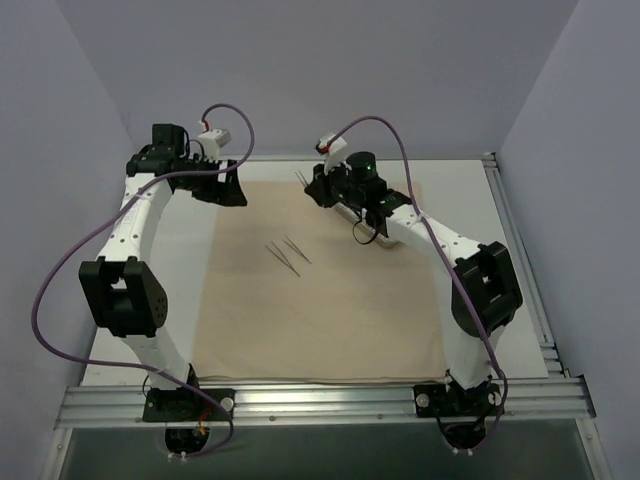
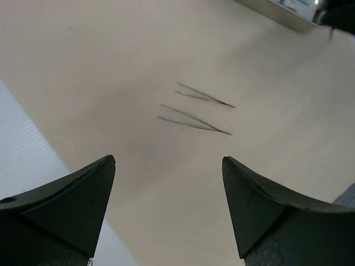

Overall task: Open and lay out the surgical kit
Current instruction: Pick up the medical item from the container, then place the medical item in the surgical kit.

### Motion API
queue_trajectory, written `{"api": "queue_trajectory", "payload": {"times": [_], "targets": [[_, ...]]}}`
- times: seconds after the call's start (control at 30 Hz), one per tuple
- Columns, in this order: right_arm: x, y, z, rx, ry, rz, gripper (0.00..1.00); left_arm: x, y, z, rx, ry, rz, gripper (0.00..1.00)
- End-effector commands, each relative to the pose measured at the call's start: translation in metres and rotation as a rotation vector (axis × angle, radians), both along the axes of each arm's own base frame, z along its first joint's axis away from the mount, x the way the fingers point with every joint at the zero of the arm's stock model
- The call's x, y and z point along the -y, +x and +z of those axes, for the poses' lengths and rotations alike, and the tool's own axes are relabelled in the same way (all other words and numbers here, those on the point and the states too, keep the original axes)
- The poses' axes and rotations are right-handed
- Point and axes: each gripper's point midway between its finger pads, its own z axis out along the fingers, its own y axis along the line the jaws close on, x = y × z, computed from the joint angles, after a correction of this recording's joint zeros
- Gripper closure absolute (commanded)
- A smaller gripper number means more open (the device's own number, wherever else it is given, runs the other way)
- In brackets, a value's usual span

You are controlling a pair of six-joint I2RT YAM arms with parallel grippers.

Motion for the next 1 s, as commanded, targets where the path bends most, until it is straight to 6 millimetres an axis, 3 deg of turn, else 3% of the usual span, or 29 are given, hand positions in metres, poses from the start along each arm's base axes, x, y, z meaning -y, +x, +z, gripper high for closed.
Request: {"api": "queue_trajectory", "payload": {"times": [0.0,0.3,0.57,0.8,0.97], "targets": [[-0.046,-0.025,0.089,0.127,0.344,0.174,1.0,0.044,-0.024,0.056,0.129,-0.09,-0.146,0.12],[-0.077,-0.067,0.104,0.112,0.442,0.323,1.0,0.077,-0.062,0.104,0.237,-0.243,-0.314,0.07],[-0.086,-0.1,0.136,0.182,0.508,0.422,1.0,0.097,-0.064,0.122,0.33,-0.315,-0.396,0.06],[-0.09,-0.117,0.148,0.202,0.536,0.467,1.0,0.105,-0.057,0.129,0.379,-0.314,-0.398,0.07],[-0.093,-0.119,0.15,0.195,0.544,0.479,1.0,0.11,-0.065,0.136,0.388,-0.336,-0.42,0.09]]}}
